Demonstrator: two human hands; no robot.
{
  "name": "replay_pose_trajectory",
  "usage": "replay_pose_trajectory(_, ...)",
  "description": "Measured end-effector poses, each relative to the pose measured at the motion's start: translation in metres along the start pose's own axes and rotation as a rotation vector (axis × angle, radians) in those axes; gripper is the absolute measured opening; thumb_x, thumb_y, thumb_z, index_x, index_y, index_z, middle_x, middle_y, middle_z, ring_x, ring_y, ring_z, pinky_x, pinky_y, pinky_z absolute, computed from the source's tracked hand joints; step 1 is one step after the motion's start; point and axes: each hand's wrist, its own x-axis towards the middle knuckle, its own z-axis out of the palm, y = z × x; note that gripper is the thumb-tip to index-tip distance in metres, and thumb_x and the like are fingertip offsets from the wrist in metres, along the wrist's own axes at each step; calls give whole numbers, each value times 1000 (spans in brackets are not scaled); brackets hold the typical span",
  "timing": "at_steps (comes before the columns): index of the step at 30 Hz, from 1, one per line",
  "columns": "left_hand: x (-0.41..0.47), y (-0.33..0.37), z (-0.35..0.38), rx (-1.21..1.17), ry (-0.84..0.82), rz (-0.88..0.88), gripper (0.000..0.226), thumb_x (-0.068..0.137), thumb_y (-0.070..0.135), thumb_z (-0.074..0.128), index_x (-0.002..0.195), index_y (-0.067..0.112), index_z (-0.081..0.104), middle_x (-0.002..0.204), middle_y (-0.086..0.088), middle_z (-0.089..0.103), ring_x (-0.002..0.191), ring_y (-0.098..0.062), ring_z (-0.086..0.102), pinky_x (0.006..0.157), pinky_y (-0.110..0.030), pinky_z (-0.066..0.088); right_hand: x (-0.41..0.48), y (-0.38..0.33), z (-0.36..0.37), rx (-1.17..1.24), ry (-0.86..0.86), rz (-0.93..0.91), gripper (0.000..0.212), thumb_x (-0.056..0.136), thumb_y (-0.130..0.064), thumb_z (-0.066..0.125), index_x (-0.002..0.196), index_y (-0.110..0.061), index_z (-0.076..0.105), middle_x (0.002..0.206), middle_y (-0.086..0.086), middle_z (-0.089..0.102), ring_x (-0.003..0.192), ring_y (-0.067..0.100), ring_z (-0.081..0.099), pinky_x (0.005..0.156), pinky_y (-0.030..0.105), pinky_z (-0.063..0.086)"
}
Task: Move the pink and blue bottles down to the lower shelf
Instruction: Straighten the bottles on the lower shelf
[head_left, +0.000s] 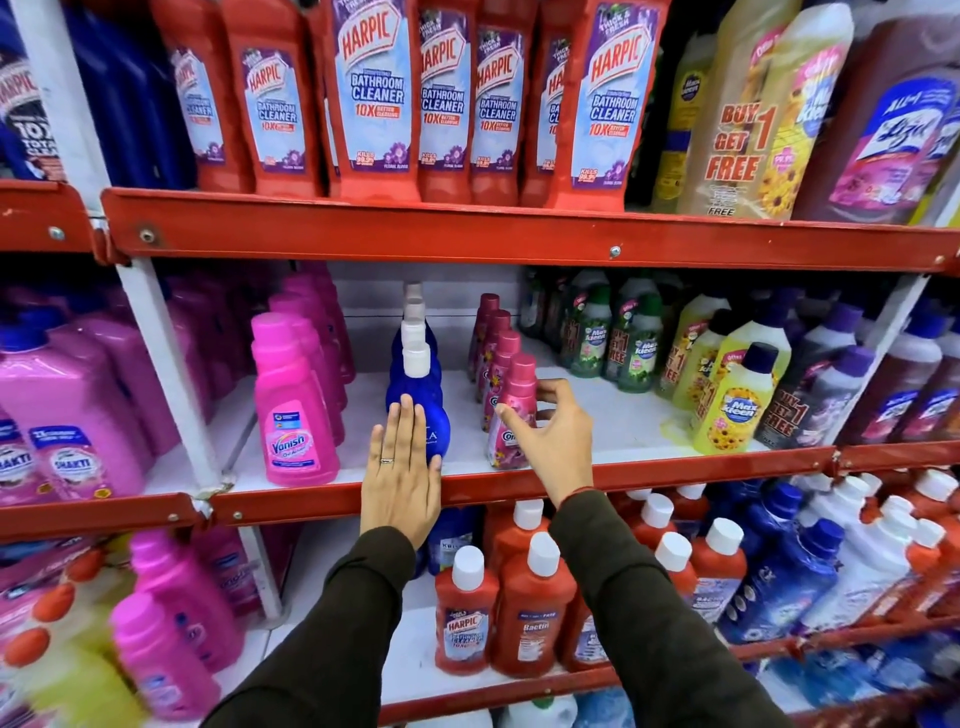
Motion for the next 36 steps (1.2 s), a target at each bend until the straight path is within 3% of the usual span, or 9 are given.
replay_pose_trajectory(5,0,0,0,-9,6,3,77,101,27,28,161,3,-12,171,-11,-23,159,-22,-18,130,-38,-10,-2,1,3,-36,4,6,52,77,-46,79,116,-21,55,113,-2,69,99,10,63,80,9,41)
replay_pose_trajectory(14,-1,-1,-8,-47,-54,18,81,100,30,33,162,6,-13,171,-9,-23,160,-22,-16,130,-40,-11,-3,1,4,-59,-5,-5,56,76,-49,78,118,-23,51,118,0,65,105,12,61,92,29,53)
replay_pose_trajectory(17,-3,-2,-13,-120,-84,22,83,101,36,37,163,12,-13,171,-10,-22,160,-24,-14,130,-42,-9,-7,2,-2,32,-82,28,71,76,-49,78,133,-21,46,134,1,47,119,8,46,98,21,38)
replay_pose_trajectory(19,-6,-1,-18,-207,-71,39,83,101,36,39,164,15,-12,172,-8,-21,160,-24,-13,130,-42,-9,-9,4,-8,155,-110,112,81,77,-56,74,142,-22,40,142,0,37,127,10,39,105,27,35)
replay_pose_trajectory(23,-4,32,-34,-459,-111,52,73,105,28,39,164,15,-1,174,-5,-4,161,-17,0,131,-32,1,-16,4,-18,468,-199,338,72,91,-65,45,151,-28,30,160,-3,29,141,10,33,117,34,27)
replay_pose_trajectory(26,10,76,-51,-819,-272,-138,59,110,25,36,161,29,8,171,10,8,151,16,5,121,-5,8,-22,-1,-20,541,-288,346,50,99,-61,25,142,-37,33,145,-16,47,126,-5,46,114,25,29)
replay_pose_trajectory(28,22,100,-60,-1027,-367,-331,54,112,30,32,158,38,5,167,18,7,144,26,3,119,-4,9,-24,-3,-17,585,-381,348,44,101,-56,17,130,-35,43,119,-21,59,101,-15,59,95,11,41)
replay_pose_trajectory(33,46,120,-52,-1340,-534,-812,80,100,70,26,166,26,9,173,-3,16,158,-20,22,130,-41,16,-25,7,-13,602,-432,348,62,96,-66,18,130,-30,55,123,-9,67,108,-8,63,94,16,42)
replay_pose_trajectory(36,47,116,-36,-1381,-560,-880,113,71,90,29,164,26,22,165,-7,36,150,-21,38,128,-47,27,-25,6,-13,596,-429,372,54,97,-64,17,125,-35,54,121,-11,64,105,-8,61,94,16,40)
